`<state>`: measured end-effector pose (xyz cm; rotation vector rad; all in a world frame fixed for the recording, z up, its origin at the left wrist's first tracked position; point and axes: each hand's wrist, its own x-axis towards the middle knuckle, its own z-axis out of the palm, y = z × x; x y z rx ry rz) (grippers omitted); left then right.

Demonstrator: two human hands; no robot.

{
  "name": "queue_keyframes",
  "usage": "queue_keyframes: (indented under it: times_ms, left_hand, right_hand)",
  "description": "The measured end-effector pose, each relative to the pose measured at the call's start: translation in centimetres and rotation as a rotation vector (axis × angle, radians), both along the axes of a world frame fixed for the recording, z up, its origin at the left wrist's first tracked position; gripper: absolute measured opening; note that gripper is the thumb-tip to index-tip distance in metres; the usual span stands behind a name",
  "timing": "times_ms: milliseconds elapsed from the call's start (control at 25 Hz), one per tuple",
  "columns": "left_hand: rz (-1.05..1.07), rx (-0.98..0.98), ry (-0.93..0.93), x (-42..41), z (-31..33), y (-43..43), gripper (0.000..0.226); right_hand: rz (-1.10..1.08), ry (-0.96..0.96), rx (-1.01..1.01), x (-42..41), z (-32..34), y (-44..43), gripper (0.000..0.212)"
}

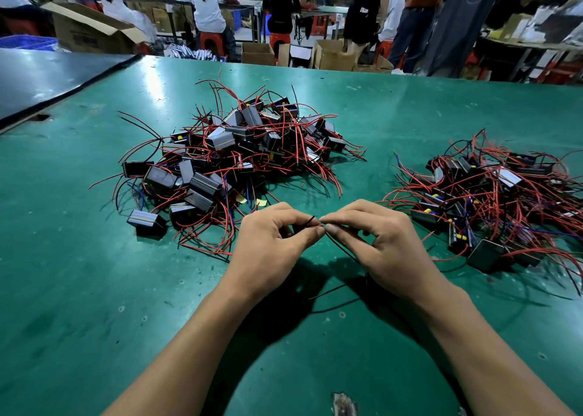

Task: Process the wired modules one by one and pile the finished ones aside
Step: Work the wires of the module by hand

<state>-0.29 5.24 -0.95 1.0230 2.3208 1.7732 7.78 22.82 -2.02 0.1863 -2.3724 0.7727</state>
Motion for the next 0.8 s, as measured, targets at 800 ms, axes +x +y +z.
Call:
queue_keyframes:
  times_ms: [800]
  left_hand:
    - [0.000, -0.056, 0.253, 0.0, -0.5, -0.1, 0.004]
  right_hand:
    - [-0.044, -0.472, -0.371, 0.1, 1.1, -1.4, 0.023]
